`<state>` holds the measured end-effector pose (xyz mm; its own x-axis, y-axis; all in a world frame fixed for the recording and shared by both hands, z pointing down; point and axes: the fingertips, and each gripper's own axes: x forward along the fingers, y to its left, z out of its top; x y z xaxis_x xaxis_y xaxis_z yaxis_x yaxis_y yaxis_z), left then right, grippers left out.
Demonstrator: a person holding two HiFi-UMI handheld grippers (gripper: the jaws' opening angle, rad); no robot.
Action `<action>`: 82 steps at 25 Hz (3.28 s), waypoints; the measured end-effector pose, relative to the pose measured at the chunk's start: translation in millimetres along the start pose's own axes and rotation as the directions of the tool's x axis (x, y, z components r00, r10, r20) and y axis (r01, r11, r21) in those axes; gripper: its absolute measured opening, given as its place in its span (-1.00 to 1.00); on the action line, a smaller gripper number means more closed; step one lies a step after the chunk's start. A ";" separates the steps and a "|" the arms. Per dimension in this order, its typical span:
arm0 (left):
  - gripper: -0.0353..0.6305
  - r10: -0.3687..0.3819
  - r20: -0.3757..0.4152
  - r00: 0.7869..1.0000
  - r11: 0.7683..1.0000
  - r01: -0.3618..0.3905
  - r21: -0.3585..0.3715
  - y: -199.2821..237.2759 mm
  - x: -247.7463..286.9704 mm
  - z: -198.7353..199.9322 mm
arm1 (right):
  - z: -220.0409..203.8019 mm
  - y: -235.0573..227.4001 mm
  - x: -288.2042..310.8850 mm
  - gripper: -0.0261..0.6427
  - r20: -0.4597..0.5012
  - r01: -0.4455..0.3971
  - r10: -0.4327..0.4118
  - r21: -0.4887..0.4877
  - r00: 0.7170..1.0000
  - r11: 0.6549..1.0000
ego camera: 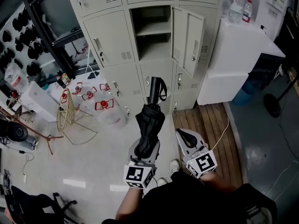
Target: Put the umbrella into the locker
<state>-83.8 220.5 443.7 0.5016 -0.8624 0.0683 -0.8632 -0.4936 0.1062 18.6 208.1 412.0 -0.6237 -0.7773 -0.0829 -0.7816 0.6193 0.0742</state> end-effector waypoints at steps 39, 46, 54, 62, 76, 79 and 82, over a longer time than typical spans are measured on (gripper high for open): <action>-0.25 0.071 -0.042 0.997 0.997 -0.069 0.041 123.7 263.5 23.8 | -58.5 -196.7 223.2 -0.93 -0.032 -0.076 0.076 0.007 0.997 0.997; -0.25 0.029 -0.094 0.995 0.998 -0.023 0.066 168.7 298.5 10.3 | -72.7 -212.2 269.3 -0.92 -0.063 -0.051 0.050 -0.013 0.997 0.999; -0.25 -0.055 -0.135 0.989 0.992 0.069 0.105 215.8 344.4 10.9 | -59.9 -256.6 340.9 -0.92 -0.047 0.011 -0.016 -0.100 0.999 0.995; -0.25 -0.060 -0.227 0.972 0.994 0.080 0.076 258.4 384.4 -12.5 | -55.1 -275.2 375.6 -0.92 -0.067 0.088 -0.094 -0.090 0.993 0.992; -0.25 -0.020 -0.347 0.938 0.997 0.045 0.064 284.9 469.1 -35.3 | -79.8 -273.1 408.7 -0.92 -0.156 -0.049 0.039 -0.063 0.987 0.997; -0.25 -0.018 -0.354 0.935 0.995 0.053 0.089 284.4 488.2 -35.4 | -81.8 -282.3 413.7 -0.92 -0.148 -0.049 0.041 -0.048 0.988 0.998; -0.25 -0.013 -0.354 0.935 0.992 0.057 0.114 282.5 505.0 -32.1 | -86.4 -288.5 415.9 -0.93 -0.157 -0.056 0.050 -0.037 0.986 0.998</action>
<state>-72.5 -350.9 540.0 0.5005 -0.7605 0.4137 -0.8344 -0.5512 -0.0038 -14.7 -303.5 442.0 -0.6529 -0.7533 0.0784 -0.7446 0.6574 0.1157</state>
